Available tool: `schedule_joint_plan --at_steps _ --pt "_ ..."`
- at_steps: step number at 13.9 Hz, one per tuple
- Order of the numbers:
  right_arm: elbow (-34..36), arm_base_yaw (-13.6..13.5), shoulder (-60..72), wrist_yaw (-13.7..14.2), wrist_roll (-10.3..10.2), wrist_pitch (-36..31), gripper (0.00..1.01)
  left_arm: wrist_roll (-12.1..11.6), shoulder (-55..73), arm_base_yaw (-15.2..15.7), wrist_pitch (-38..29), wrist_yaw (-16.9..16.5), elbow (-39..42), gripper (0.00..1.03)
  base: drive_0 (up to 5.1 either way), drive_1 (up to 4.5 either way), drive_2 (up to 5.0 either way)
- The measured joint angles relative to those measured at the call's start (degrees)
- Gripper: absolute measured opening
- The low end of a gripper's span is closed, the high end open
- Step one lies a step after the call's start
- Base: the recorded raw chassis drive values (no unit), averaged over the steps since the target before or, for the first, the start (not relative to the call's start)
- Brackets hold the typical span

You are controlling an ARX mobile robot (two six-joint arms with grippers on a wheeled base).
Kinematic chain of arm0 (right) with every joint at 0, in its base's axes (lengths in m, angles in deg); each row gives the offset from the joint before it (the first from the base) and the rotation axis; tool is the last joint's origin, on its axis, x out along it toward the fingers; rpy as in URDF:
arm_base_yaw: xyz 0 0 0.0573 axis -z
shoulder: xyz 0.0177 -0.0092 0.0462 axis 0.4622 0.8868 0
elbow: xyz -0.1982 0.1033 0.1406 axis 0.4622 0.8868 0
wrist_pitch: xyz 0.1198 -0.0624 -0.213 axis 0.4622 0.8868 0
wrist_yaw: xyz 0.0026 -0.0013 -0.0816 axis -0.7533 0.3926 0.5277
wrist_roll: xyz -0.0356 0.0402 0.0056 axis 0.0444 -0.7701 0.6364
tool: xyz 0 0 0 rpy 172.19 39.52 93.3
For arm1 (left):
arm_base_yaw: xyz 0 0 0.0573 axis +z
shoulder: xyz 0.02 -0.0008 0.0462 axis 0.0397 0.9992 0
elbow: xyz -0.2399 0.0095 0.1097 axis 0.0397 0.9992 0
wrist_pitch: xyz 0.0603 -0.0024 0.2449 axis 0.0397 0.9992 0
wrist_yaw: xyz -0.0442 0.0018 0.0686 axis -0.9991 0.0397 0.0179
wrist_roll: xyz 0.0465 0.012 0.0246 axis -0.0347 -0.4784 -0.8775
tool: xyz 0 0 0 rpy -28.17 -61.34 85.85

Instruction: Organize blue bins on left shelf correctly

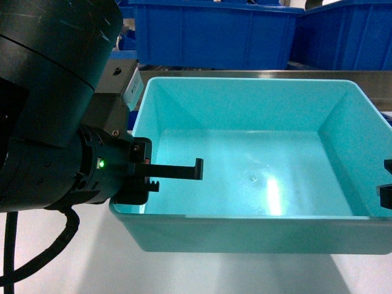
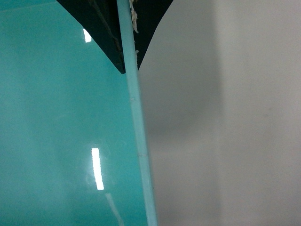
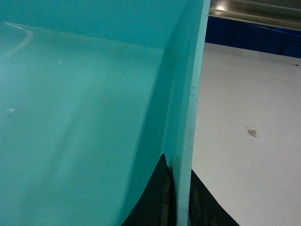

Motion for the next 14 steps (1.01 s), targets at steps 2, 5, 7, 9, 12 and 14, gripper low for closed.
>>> schedule_joint_plan --at_steps 2,5,7,9,12,14 --pt "0.0 0.0 0.0 0.0 0.0 -0.1 0.02 0.0 0.0 0.0 -0.1 0.0 0.0 0.02 -4.8 2.62 2.6" --pt "0.0 0.0 0.0 0.0 0.0 0.0 0.02 0.0 0.0 0.0 -0.1 0.0 0.0 0.02 -4.9 2.53 2.5" --pt "0.0 0.0 0.0 0.0 0.0 -0.2 0.02 0.0 0.0 0.0 -0.1 0.0 0.0 0.02 -5.0 2.49 2.5" --pt "0.0 0.0 0.0 0.0 0.0 0.1 0.02 0.0 0.0 0.0 0.0 0.0 0.0 0.02 -5.0 2.45 2.5" --pt "0.0 0.0 0.0 0.0 0.0 -0.1 0.02 0.0 0.0 0.0 0.0 0.0 0.0 0.02 -5.0 2.41 2.4" --pt "0.0 0.0 0.1 0.0 0.0 -0.1 0.02 0.0 0.0 0.0 0.0 0.0 0.0 0.02 -4.9 2.51 2.5"
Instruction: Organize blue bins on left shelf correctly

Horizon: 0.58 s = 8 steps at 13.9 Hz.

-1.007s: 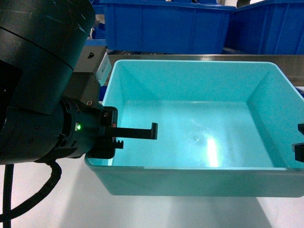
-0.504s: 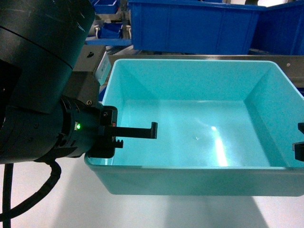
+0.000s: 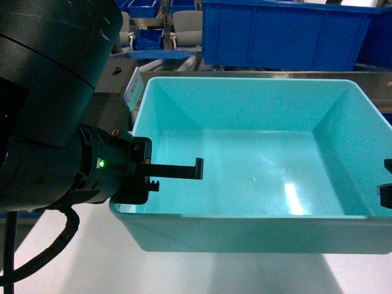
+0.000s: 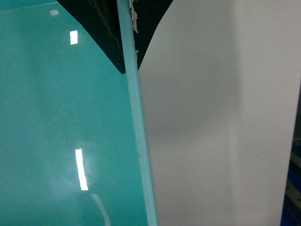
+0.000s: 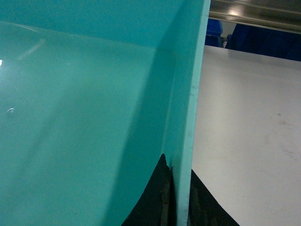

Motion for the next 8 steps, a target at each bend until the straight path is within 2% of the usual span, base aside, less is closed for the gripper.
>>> schedule_joint_plan --at_steps 8 --pt "0.0 0.0 0.0 0.0 0.0 0.2 0.02 0.0 0.0 0.0 0.0 0.0 0.0 0.02 -5.0 2.46 2.5"
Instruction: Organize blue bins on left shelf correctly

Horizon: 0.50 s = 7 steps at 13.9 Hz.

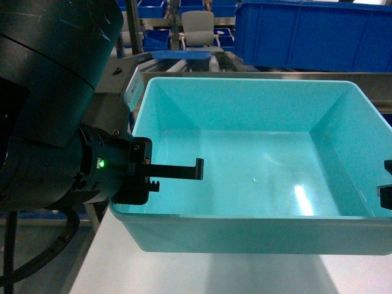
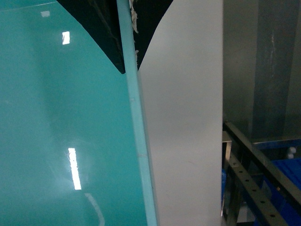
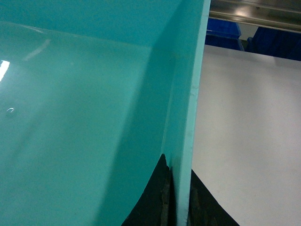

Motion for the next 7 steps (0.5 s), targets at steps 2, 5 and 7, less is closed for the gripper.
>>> schedule_joint_plan --at_steps 2,5,7 --pt "0.0 0.0 0.0 0.0 0.0 -0.1 0.02 0.0 0.0 0.0 0.0 0.0 0.0 0.02 -5.0 2.45 2.5" --pt "0.0 0.0 0.0 0.0 0.0 -0.2 0.02 0.0 0.0 0.0 -0.1 0.0 0.0 0.02 -4.9 2.51 2.5" --pt "0.0 0.0 0.0 0.0 0.0 0.0 0.02 0.0 0.0 0.0 0.0 0.0 0.0 0.02 -5.0 2.44 2.4"
